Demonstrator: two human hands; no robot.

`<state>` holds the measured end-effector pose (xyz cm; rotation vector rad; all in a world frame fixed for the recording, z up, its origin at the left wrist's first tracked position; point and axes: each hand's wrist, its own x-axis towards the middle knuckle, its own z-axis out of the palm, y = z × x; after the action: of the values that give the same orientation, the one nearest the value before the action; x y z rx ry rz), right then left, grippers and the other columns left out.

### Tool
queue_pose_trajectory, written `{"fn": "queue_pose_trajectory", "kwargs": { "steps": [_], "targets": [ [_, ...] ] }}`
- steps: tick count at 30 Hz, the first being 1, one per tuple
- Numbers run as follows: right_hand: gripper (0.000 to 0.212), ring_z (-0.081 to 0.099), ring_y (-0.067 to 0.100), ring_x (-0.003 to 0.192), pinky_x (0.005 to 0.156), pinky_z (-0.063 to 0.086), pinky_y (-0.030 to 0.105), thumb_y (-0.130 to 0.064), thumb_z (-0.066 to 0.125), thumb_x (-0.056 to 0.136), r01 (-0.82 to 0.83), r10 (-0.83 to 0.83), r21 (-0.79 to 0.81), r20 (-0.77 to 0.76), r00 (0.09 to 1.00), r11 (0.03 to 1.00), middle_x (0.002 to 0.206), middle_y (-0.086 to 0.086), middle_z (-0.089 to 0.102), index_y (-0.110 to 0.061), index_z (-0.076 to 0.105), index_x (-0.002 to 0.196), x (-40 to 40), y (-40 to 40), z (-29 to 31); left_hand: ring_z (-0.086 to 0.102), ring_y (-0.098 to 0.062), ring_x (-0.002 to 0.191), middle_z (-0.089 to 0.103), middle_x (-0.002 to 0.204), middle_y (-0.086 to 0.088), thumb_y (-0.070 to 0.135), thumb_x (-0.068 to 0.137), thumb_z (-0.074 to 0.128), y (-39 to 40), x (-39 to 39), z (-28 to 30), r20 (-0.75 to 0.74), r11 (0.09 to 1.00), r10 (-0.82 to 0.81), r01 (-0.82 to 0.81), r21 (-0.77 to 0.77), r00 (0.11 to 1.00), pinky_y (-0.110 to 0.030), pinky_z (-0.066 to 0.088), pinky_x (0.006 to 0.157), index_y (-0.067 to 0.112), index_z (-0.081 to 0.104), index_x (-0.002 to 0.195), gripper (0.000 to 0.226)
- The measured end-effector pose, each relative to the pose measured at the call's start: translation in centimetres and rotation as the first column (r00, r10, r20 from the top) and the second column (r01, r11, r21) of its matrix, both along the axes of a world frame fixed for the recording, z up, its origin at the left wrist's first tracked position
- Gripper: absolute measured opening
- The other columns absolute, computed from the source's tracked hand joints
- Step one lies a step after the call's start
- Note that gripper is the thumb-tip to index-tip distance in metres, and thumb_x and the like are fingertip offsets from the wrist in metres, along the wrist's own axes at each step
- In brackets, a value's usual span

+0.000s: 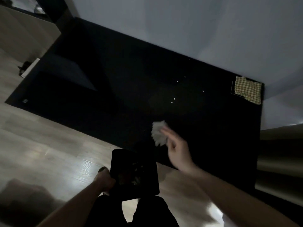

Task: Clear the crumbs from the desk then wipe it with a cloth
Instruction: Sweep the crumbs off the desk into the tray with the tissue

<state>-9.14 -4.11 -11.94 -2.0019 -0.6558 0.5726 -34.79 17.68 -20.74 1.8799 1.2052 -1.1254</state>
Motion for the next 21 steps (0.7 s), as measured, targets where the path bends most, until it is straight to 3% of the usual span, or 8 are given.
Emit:
{"fn": "queue_pose_trajectory", "kwargs": {
  "steps": [6,10,13,16,19,21],
  "targets": [
    [0.053,0.040,0.000,0.146,0.122,0.034,0.028,0.001,0.049,0.102,0.299,-0.257,-0.188,0.218,0.942,0.936,0.154,-0.017,0.049,-0.027,0.058,0.145,13.9,2.6,0.2,0.071,-0.029,0.100,0.073,0.104,-0.012,0.028,0.078,0.059,-0.3,0.9,2.0,0.012,0.999,0.031,-0.031,0.038,0.999,-0.030,0.055,0.080,0.009,0.060,0.114,0.041],
    [0.046,0.043,0.014,0.147,0.122,0.032,0.030,-0.010,0.048,0.106,0.317,-0.273,-0.346,0.171,0.947,0.883,0.158,-0.006,0.048,-0.030,0.056,0.147,19.1,5.7,-1.6,0.071,-0.030,0.099,0.073,0.102,-0.015,0.018,0.082,0.058,-0.9,1.3,2.6,0.001,0.996,0.067,-0.067,0.053,0.998,-0.032,0.056,0.080,0.004,0.063,0.098,0.021],
    [0.047,0.036,0.020,0.152,0.125,0.030,0.037,-0.013,0.048,0.106,0.231,-0.184,-0.461,0.145,0.972,0.857,0.164,-0.007,0.040,-0.032,0.053,0.149,19.0,7.6,-3.2,0.072,-0.030,0.097,0.073,0.100,-0.016,0.016,0.082,0.056,-0.9,1.3,2.5,-0.006,0.997,0.063,-0.063,0.051,0.998,-0.032,0.056,0.077,0.011,0.054,0.081,0.005],
    [0.055,0.021,0.021,0.158,0.129,0.024,0.043,-0.007,0.050,0.102,0.163,-0.025,-0.504,0.269,0.963,0.848,0.166,-0.009,0.035,-0.031,0.050,0.152,15.8,8.7,-4.1,0.072,-0.030,0.096,0.074,0.100,-0.015,0.015,0.080,0.056,-0.8,1.2,2.6,0.014,0.995,0.085,-0.085,0.054,0.996,-0.033,0.057,0.076,0.013,0.054,0.084,0.005],
    [0.058,0.032,0.027,0.154,0.127,0.028,0.045,0.002,0.056,0.095,0.023,0.130,-0.403,0.348,0.928,0.915,0.160,-0.001,0.046,-0.024,0.057,0.146,10.0,8.6,-4.5,0.071,-0.030,0.099,0.072,0.102,-0.015,0.015,0.082,0.055,-0.9,1.1,2.8,0.039,0.995,0.081,-0.083,0.055,0.996,-0.034,0.057,0.080,0.017,0.049,0.080,0.006],
    [0.057,0.040,0.028,0.149,0.124,0.033,0.046,0.006,0.057,0.090,-0.095,0.206,-0.315,0.343,0.916,0.944,0.153,0.000,0.055,-0.021,0.063,0.140,5.1,7.8,-5.0,0.071,-0.031,0.100,0.073,0.103,-0.016,0.017,0.082,0.056,-0.8,1.1,2.9,0.033,0.997,0.060,-0.061,0.051,0.998,-0.035,0.057,0.081,0.013,0.057,0.082,0.004]
  ]
}}
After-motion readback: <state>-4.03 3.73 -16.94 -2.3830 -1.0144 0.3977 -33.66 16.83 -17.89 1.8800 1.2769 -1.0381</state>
